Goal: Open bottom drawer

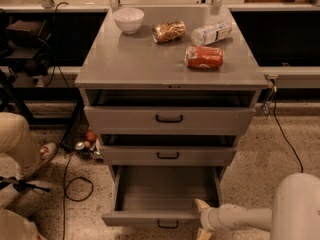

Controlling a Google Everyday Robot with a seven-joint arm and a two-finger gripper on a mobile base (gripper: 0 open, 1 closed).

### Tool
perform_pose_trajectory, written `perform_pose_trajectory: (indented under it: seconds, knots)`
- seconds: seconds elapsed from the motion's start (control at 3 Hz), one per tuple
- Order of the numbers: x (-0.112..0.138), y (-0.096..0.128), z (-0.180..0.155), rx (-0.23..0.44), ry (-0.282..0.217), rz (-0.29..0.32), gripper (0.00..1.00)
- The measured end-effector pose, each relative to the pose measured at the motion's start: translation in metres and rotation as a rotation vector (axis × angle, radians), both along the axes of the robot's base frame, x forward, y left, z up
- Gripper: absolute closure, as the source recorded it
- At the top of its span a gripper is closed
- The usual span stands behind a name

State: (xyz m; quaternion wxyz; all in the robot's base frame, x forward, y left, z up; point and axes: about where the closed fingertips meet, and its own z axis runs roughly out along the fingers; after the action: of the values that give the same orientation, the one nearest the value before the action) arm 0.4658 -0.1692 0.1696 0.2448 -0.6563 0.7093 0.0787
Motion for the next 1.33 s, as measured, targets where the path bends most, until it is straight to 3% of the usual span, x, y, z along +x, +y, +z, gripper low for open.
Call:
perform_pose_trajectory:
  seconds: [0.67, 1.33]
  knots:
    - [0.013, 0.003, 0.004, 0.014, -0.008, 0.054, 0.46]
    - [-0.012, -0.019, -0.005, 0.043, 0.013, -0.009, 0.92]
